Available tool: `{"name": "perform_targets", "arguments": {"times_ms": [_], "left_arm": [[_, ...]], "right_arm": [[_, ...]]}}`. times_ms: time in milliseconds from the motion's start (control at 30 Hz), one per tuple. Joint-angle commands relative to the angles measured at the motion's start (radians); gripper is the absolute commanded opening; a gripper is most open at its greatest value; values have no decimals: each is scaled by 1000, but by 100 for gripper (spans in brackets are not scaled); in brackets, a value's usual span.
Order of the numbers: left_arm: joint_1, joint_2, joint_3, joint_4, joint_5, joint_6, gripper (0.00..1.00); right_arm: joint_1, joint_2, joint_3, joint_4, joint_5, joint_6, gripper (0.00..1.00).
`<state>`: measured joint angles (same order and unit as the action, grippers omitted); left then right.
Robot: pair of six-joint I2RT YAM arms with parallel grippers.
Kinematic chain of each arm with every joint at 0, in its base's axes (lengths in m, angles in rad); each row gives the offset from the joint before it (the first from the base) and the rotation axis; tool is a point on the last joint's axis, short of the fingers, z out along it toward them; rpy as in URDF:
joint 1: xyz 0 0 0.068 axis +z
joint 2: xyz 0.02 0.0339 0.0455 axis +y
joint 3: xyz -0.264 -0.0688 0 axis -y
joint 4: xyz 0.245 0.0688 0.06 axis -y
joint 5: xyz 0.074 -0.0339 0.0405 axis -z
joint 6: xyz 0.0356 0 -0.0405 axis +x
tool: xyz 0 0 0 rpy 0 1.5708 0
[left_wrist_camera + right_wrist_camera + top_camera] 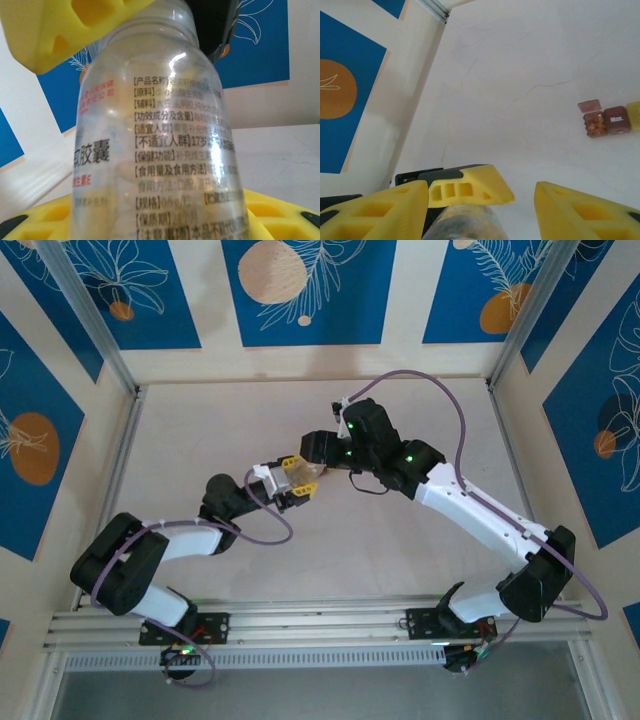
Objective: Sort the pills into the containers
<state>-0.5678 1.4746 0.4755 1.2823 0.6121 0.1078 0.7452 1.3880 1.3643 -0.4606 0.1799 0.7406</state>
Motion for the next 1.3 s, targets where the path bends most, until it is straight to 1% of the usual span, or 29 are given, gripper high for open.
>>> {"name": "perform_targets", "arguments": {"times_ms": [0,133,300,367,467,567,633,700,800,900,933,967,1033,1133,1200,1267], "left_arm": [[-7,-28,-3,124,38,12,0],[-8,-36,-6,123,46,11,0],[-7,-34,-6,124,50,10,0],[-8,-33,-6,124,50,12,0],[-9,-28,-3,124,57,5,0],[-7,-30,-3,124,79,-4,0],[-8,-32,-1,124,93,-12,0],[-8,-34,1,124,108,-19,0],[-8,-39,7,124,151,-35,0],[-7,-40,16,124,219,-50,0],[-7,-39,17,124,243,-51,0],[-8,-38,20,124,265,-46,0],[-7,-39,17,124,293,-40,0],[-8,-47,5,124,301,-14,0],[-9,-53,1,124,303,-10,0],[-9,-50,8,124,317,-18,0]], "right_arm": [[-63,-31,-4,-48,77,-43,58],[-114,-33,-25,-44,2,-28,58],[-122,-36,-12,-28,-63,-60,57],[-124,-50,-3,-13,-70,-106,57],[-137,-92,-8,25,-65,-224,57],[-177,-158,-47,109,-107,-371,55],[-211,-200,-80,177,-211,-509,51],[-230,-228,-114,232,-303,-655,50],[-242,-262,-151,227,-513,-943,50],[-244,-290,-188,168,-757,-1252,51],[-245,-297,-196,135,-824,-1348,51],[-244,-299,-197,103,-866,-1415,52],[-247,-287,-172,0,-929,-1538,52],[-246,-245,-99,-173,-999,-1664,52],[-246,-221,-73,-235,-1035,-1716,53],[-236,-205,-69,-244,-1035,-1741,53]]}}
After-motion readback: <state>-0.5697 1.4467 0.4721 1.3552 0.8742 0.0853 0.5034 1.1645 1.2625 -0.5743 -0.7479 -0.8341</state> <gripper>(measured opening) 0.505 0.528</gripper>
